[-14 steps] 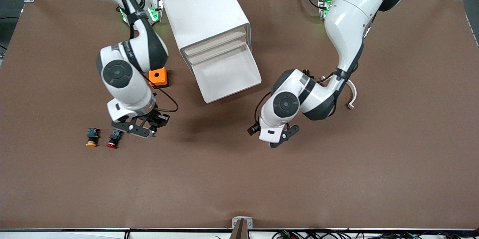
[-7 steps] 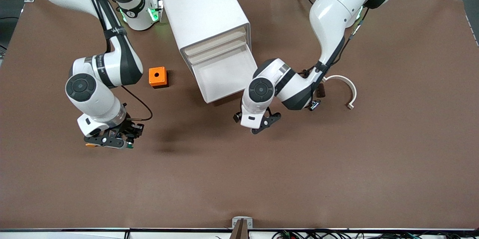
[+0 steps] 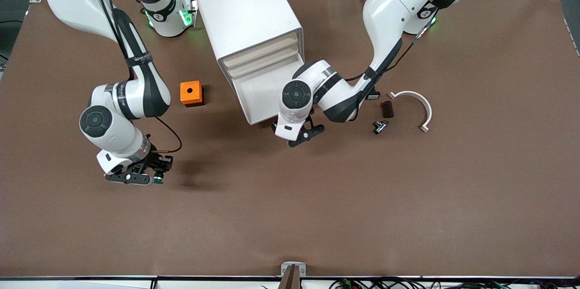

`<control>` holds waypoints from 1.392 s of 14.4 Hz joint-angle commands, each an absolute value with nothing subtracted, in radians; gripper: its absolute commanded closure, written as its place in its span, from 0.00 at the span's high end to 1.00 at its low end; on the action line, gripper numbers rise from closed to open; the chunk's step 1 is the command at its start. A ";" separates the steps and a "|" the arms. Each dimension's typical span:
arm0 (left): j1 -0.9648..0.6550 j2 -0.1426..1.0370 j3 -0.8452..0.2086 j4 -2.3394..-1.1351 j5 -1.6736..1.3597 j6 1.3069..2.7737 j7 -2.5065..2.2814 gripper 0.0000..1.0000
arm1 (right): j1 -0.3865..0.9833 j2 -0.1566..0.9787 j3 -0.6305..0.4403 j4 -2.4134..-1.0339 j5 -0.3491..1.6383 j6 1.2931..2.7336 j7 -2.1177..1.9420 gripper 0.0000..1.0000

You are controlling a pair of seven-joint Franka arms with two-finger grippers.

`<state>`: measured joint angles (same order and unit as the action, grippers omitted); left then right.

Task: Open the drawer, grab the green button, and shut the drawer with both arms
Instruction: 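Carry the green button beside the red button while the left gripper closes the drawer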

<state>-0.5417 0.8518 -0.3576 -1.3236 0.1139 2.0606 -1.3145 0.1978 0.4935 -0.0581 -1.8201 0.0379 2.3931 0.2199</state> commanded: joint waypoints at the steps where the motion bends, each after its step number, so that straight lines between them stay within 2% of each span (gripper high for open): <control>1: -0.537 0.808 -0.396 -1.387 0.138 2.075 -1.333 1.00 | 0.141 0.538 -0.041 -1.818 0.135 2.434 0.111 0.00; 15: -0.541 0.831 -0.505 -1.416 0.080 2.072 -1.433 1.00 | 0.098 0.638 -0.037 -1.812 0.212 2.470 0.043 0.00; 16: -0.543 0.833 -0.509 -1.416 0.065 2.074 -1.434 1.00 | 0.100 0.638 -0.037 -1.807 0.213 2.464 0.046 0.10; 17: -0.543 0.834 -0.518 -1.423 0.052 2.074 -1.434 1.00 | 0.097 0.638 -0.037 -1.804 0.213 2.461 0.046 0.38; 18: -0.543 0.838 -0.522 -1.430 0.043 2.074 -1.434 1.00 | 0.097 0.638 -0.037 -1.801 0.213 2.461 0.046 0.60; 19: -0.545 0.839 -0.526 -1.431 0.028 2.075 -1.434 1.00 | 0.097 0.638 -0.038 -1.798 0.213 2.461 0.046 0.91; 20: -0.543 0.841 -0.535 -1.433 0.012 2.074 -1.434 1.00 | 0.095 0.638 -0.038 -1.793 0.213 2.459 0.045 1.00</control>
